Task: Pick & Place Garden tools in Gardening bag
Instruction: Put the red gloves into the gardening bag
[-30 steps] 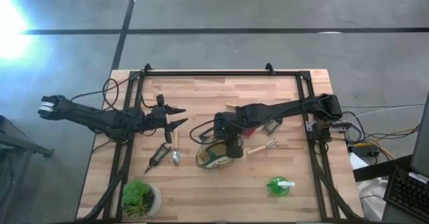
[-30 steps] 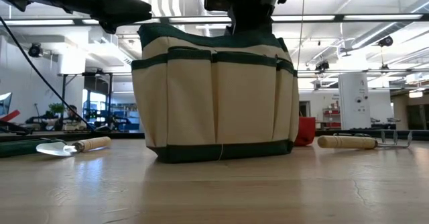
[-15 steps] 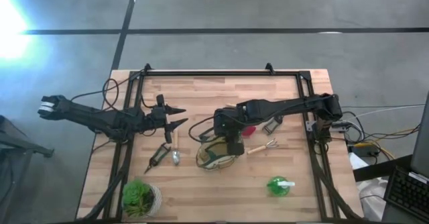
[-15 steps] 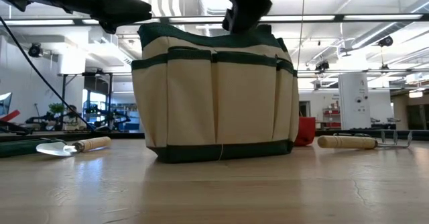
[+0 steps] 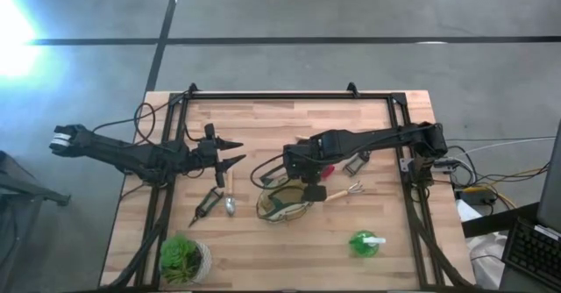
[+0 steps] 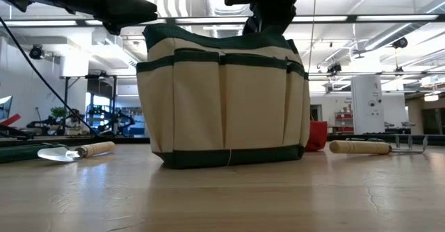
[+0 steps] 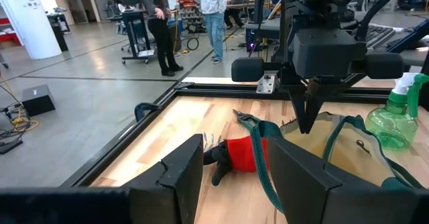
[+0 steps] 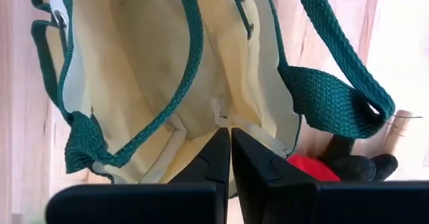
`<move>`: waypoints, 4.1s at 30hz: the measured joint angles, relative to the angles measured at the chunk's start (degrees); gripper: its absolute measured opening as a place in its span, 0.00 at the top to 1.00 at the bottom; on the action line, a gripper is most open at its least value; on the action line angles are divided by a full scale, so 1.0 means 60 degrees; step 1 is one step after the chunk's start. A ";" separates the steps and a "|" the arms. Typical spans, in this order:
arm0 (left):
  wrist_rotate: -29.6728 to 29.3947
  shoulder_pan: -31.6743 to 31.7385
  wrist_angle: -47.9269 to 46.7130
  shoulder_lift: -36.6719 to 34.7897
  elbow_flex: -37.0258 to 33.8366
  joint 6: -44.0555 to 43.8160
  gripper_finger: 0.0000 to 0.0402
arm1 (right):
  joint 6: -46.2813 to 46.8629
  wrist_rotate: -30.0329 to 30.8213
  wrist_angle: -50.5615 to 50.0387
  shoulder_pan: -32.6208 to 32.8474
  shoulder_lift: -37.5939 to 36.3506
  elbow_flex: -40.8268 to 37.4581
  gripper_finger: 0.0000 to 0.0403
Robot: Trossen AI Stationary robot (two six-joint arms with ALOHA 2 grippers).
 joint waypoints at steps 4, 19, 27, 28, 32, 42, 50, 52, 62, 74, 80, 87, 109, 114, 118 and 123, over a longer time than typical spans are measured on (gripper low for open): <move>0.0000 -0.0001 0.0000 0.0000 0.0000 0.0000 0.58 | 0.0030 -0.0217 0.0251 0.0007 0.0000 -0.0003 0.98; 0.0000 -0.0001 0.0004 0.0000 0.0000 0.0000 0.58 | -0.0036 -0.0514 0.0499 0.0000 0.1037 -0.0051 0.98; 0.0000 -0.0002 0.0000 0.0000 0.0000 0.0005 0.58 | -0.0201 -0.0621 0.0178 0.0007 0.1251 -0.0040 0.98; 0.0000 0.0000 0.0000 0.0000 0.0000 0.0012 0.58 | -0.0212 -0.0764 0.0190 0.0007 0.1215 -0.0040 0.98; 0.0000 0.0000 -0.0004 0.0000 0.0000 0.0014 0.58 | -0.0241 -0.1626 0.0318 0.0010 0.0955 -0.0033 0.98; 0.0000 0.0000 -0.0005 0.0004 0.0000 0.0007 0.58 | -0.0514 -0.2769 0.0627 0.0014 0.0516 -0.0029 0.98; -0.0002 0.0000 -0.0007 0.0007 0.0000 0.0007 0.58 | -0.0596 -0.2783 0.0665 0.0014 0.0191 -0.0029 0.98; 0.0000 0.0000 -0.0007 0.0007 0.0000 0.0007 0.58 | -0.0597 -0.2823 0.0665 0.0025 0.0154 -0.0029 0.98; 0.0000 0.0000 -0.0012 0.0008 0.0000 0.0004 0.58 | -0.0908 -0.3814 0.0640 0.0248 0.0055 -0.0029 0.98; 0.0000 0.0001 -0.0020 0.0011 0.0000 0.0000 0.58 | -0.1184 -0.3848 0.0488 0.0371 -0.0344 -0.0029 0.98; 0.0000 0.0000 -0.0080 0.0011 0.0000 0.0000 0.58 | -0.1257 -0.3678 0.0024 0.0371 -0.1329 -0.0029 0.98; 0.0000 0.0004 -0.0081 0.0011 0.0000 -0.0012 0.58 | -0.0331 -0.2915 -0.0542 0.0434 -0.2913 -0.0104 0.98; -0.0004 0.0007 -0.0124 0.0011 0.0000 -0.0277 0.58 | 0.3287 0.2027 0.0071 0.0018 -0.5047 -0.3513 0.98; -0.0018 0.0007 -0.0089 0.0011 0.0000 -0.0277 0.58 | 0.3450 0.1475 0.0646 -0.0677 -0.4829 -0.4349 0.98; -0.0033 0.0007 -0.0103 0.0011 0.0000 -0.0280 0.58 | 0.3771 0.1473 0.0679 -0.1155 -0.4690 -0.4597 0.98; -0.0033 0.0007 -0.0135 0.0011 0.0000 -0.0259 0.58 | 0.4251 0.1457 0.0777 -0.1707 -0.4670 -0.5003 0.98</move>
